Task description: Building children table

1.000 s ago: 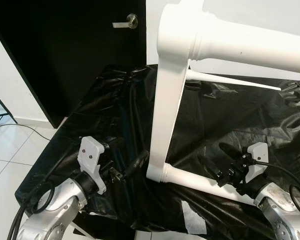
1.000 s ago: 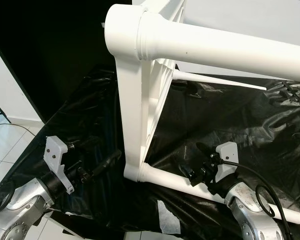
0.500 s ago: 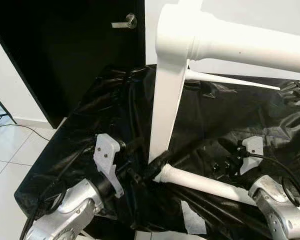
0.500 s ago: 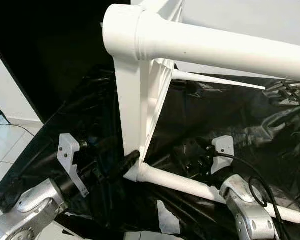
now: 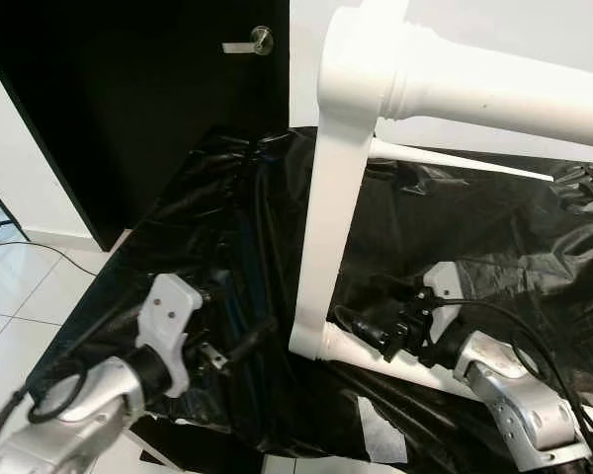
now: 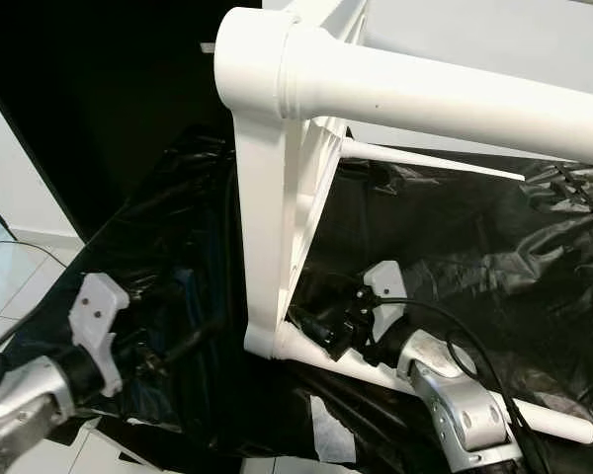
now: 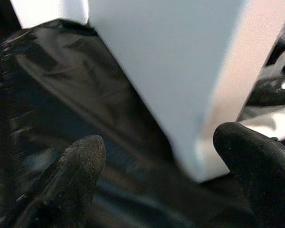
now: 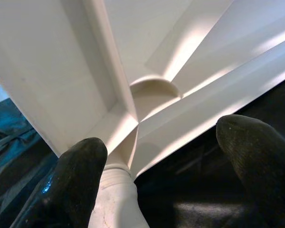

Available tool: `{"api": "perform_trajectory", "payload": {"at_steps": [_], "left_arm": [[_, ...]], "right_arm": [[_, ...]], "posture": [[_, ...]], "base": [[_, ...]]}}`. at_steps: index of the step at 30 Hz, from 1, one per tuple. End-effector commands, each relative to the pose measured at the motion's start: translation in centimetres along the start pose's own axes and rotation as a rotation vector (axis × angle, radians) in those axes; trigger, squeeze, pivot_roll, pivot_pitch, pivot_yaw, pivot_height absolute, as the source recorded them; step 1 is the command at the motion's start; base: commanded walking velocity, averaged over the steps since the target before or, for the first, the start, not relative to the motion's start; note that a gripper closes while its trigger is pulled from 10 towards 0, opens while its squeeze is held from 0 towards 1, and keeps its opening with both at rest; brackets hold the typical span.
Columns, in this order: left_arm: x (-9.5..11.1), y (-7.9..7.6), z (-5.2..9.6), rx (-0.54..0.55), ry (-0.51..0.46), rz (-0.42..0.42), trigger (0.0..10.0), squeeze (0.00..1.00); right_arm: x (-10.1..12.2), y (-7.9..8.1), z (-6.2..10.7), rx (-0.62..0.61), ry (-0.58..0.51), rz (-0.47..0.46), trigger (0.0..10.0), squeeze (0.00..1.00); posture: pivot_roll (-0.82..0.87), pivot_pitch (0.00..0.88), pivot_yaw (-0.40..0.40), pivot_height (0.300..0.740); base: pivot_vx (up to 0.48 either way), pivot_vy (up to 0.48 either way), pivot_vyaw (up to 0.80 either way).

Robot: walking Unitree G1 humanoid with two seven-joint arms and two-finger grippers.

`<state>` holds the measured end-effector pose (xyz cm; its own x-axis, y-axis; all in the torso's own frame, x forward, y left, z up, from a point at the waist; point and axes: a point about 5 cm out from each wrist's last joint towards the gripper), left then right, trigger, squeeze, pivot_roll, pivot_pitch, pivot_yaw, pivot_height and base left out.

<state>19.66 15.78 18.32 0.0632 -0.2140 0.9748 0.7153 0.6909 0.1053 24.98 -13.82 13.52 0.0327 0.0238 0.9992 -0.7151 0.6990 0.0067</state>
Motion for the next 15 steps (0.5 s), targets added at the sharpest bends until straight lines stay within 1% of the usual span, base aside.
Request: {"api": "perform_trajectory", "payload": {"at_steps": [1, 2, 4, 5, 8, 10, 12, 14, 15], "left_arm": [[0.1, 0.0, 0.5, -0.149, 0.023, -0.034, 10.0, 0.0], [0.2, 0.3, 0.8, -0.144, 0.025, -0.049, 10.0, 0.0], [0.2, 0.3, 0.8, -0.144, 0.025, -0.049, 10.0, 0.0], [0.4, 0.7, 1.0, -0.133, 0.022, -0.044, 10.0, 0.0], [0.8, 1.0, 1.3, -0.133, 0.007, -0.032, 10.0, 0.0], [1.0, 0.8, 1.4, -0.152, -0.006, -0.02, 10.0, 0.0], [1.1, 0.8, 1.4, -0.157, -0.008, -0.019, 10.0, 0.0], [1.2, 0.7, 1.4, -0.161, -0.009, -0.019, 10.0, 0.0], [1.2, 0.7, 1.4, -0.161, -0.009, -0.019, 10.0, 0.0]], "right_arm": [[-0.5, -0.2, 0.0, 0.015, 0.039, -0.012, 10.0, 0.0], [-0.5, -0.3, 0.0, 0.025, 0.051, -0.003, 10.0, 0.0], [-0.5, -0.3, 0.0, 0.025, 0.051, -0.003, 10.0, 0.0], [-0.6, -0.3, 0.1, 0.038, 0.064, 0.0, 10.0, 0.0], [-0.8, -0.3, 0.2, 0.059, 0.08, 0.011, 10.0, 0.0], [-0.9, -0.6, -0.5, 0.078, 0.085, 0.025, 10.0, 0.0], [-0.9, -0.7, -0.8, 0.088, 0.086, 0.033, 10.0, 0.0], [-0.8, -0.6, -1.7, 0.108, 0.077, 0.041, 10.0, 0.0], [-0.8, -0.6, -1.7, 0.108, 0.077, 0.041, 10.0, 0.0]], "posture": [[0.08, 0.033, -0.052, 0.74], [0.07, 0.045, -0.051, 0.74], [0.07, 0.045, -0.051, 0.74], [0.07, 0.053, -0.052, 0.74], [0.07, 0.056, -0.049, 0.74], [0.07, 0.057, -0.05, 0.74], [0.07, 0.057, -0.05, 0.74], [0.07, 0.061, -0.05, 0.74], [0.07, 0.061, -0.05, 0.74]], "base": [[0.0, 0.0, 0.0], [0.0, 0.0, 0.0], [0.0, 0.0, 0.0], [0.0, 0.0, 0.0], [0.0, 0.0, 0.0], [0.0, 0.0, 0.0], [0.0, 0.0, 0.0], [0.0, 0.0, 0.0], [0.0, 0.0, 0.0]]}}
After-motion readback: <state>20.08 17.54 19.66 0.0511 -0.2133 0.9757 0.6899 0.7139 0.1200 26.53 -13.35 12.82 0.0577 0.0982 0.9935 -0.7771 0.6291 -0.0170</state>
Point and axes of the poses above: a point about 5 cm out from each wrist's last joint towards the gripper, its own z axis pointing back from the gripper into the wrist, its own x axis along the axis of the wrist's last joint, y = z × x, and after that the axes turned 2 degrees about -z, right-handed
